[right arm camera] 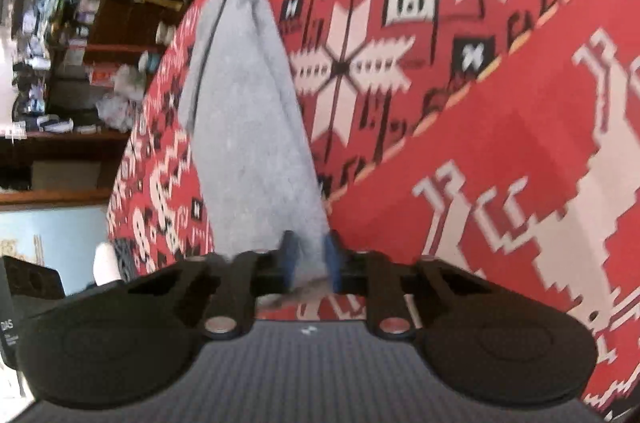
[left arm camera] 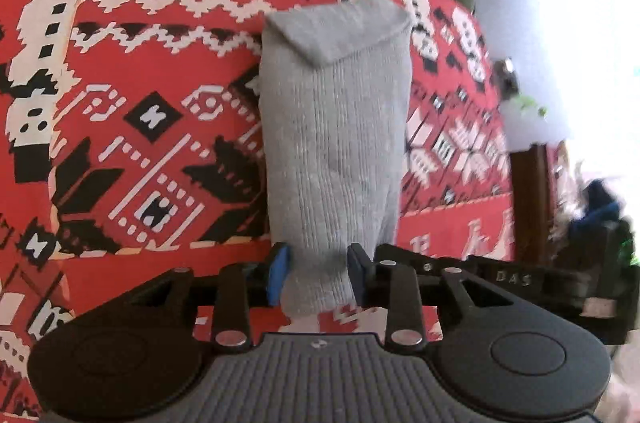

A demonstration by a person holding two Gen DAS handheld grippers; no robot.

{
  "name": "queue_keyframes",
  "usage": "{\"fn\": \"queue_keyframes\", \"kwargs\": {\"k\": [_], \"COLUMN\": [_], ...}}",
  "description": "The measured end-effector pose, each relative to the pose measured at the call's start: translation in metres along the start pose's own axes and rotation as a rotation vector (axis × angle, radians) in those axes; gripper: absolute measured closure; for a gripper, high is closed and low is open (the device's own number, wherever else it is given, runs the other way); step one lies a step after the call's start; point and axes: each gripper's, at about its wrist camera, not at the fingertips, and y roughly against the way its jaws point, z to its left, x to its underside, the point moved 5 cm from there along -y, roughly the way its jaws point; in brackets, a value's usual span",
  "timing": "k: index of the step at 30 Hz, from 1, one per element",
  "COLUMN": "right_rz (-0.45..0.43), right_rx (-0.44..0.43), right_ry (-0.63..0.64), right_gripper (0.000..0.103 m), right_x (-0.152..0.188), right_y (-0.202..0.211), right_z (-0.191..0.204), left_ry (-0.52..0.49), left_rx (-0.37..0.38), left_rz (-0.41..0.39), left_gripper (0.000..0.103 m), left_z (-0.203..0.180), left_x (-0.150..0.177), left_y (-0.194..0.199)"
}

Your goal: Fold clothes

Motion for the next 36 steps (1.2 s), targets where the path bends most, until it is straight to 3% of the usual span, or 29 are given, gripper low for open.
{"fn": "queue_keyframes", "kwargs": {"k": [6, 9, 17, 20, 24, 25, 28, 30, 32, 36], "right_rz": [0.001, -0.001, -0.009, -0.008, -0.012, -0.016, -0.03, -0.048, -0.084, -0.166], "right_rx": [-0.028, -0.004, 0.015, 0.031, 0.043, 0.054, 0.109, 0.16, 0.192, 0.229], "right_ry": [-0.002, -0.005, 0.035, 0.03, 0.024, 0.039, 0.124, 0.215, 0.319, 0.525], "right_gripper": [0.097, 0.097, 0.097, 0.098, 0.091, 0.086, 0.084, 0.073, 0.072, 0.073], "right_x": [0.013, 0.013, 0.017, 0.018, 0.02, 0.02, 0.02, 0.015, 0.005, -0.024], "right_y": [-0.004, -0.009, -0.008, -0.007, -0.005, -0.002, 0.011, 0.023, 0.036, 0.05], "right_z": [0.014, 0.012, 0.012, 0.01, 0.008, 0.009, 0.017, 0.027, 0.04, 0.072], "left_ry": [0.046, 0.054, -0.047, -0.043, -0.022, -0.024, -0.021, -0.022, -0.041, -0.098], "left_rx": [-0.019, -0.027, -0.067, -0.055, -0.059, -0.065, -0.081, -0.077, -0.057, -0.01], "left_rz": [-0.038, -0.009, -0.021, -0.009, 0.005, -0.002, -0.035, -0.079, -0.131, -0.205], "left_gripper": [0.095, 0.091, 0.093, 0.093, 0.079, 0.079, 0.079, 0.085, 0.098, 0.098], "left_z": [0.012, 0.018, 0.011, 0.015, 0.023, 0.024, 0.026, 0.024, 0.013, -0.013], "left_x": [0.003, 0.004, 0.009, 0.009, 0.008, 0.008, 0.007, 0.003, -0.006, -0.025], "left_y": [0.005, 0.001, -0.001, -0.002, 0.006, 0.011, 0.029, 0.042, 0.049, 0.045]}}
